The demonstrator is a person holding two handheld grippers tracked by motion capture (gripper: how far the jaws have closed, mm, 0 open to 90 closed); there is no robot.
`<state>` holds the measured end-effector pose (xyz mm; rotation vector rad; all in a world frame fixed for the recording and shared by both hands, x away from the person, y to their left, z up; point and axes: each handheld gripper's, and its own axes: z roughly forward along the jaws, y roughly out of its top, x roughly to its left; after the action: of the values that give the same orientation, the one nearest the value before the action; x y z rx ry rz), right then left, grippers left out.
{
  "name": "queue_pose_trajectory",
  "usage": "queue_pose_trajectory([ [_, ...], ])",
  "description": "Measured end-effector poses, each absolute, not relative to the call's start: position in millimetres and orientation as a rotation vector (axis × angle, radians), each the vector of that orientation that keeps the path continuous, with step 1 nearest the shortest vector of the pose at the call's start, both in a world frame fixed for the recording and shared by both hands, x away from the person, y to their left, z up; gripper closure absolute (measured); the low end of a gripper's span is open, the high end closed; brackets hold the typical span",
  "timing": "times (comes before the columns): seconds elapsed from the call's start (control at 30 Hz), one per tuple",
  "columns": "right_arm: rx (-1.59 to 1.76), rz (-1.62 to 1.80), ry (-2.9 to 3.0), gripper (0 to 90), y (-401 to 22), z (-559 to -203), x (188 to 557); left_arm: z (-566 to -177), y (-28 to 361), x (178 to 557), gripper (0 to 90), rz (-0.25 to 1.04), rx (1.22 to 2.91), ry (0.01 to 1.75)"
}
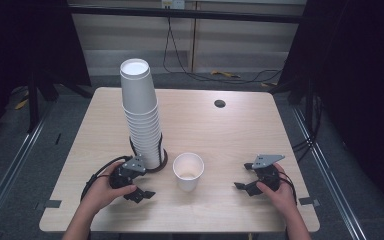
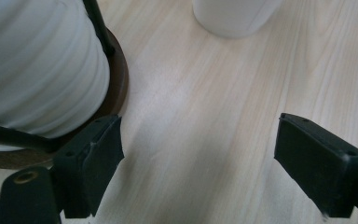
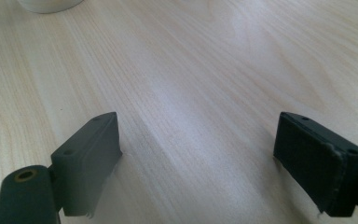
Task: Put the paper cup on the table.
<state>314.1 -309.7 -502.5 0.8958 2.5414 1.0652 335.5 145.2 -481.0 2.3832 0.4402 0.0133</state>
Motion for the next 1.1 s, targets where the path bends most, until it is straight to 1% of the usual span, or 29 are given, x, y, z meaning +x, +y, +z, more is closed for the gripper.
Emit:
queue_pose_trajectory([
  [0.13,0.896,1.065,2.542,14.1,-310,-502,314,-481,149,335,15.0,0.055,2.383,0.442],
  [0.2,0.896,1.065,2.542,14.1,-310,-502,314,-481,153,334,15.0,0.032,2.365,0.459],
  [0.37,0.894,1.065,2.543,14.1,-310,-502,314,-484,164,336,15.1,0.052,2.369,0.476],
  [0.43,0.894,1.066,2.543,14.1,-310,-502,314,-485,167,336,15.0,0.047,2.339,0.508],
  [0.47,0.894,1.065,2.543,14.1,-310,-502,314,-485,170,338,15.0,0.054,2.352,0.485],
  [0.53,0.893,1.065,2.543,14.1,-310,-502,314,-486,172,337,15.1,0.06,2.331,0.522],
  [0.73,0.893,1.065,2.543,14.1,-310,-502,314,-488,179,338,15.2,0.075,2.341,0.5],
  [1.1,0.893,1.065,2.543,14.1,-310,-502,314,-494,192,341,15.2,0.092,2.334,0.546],
])
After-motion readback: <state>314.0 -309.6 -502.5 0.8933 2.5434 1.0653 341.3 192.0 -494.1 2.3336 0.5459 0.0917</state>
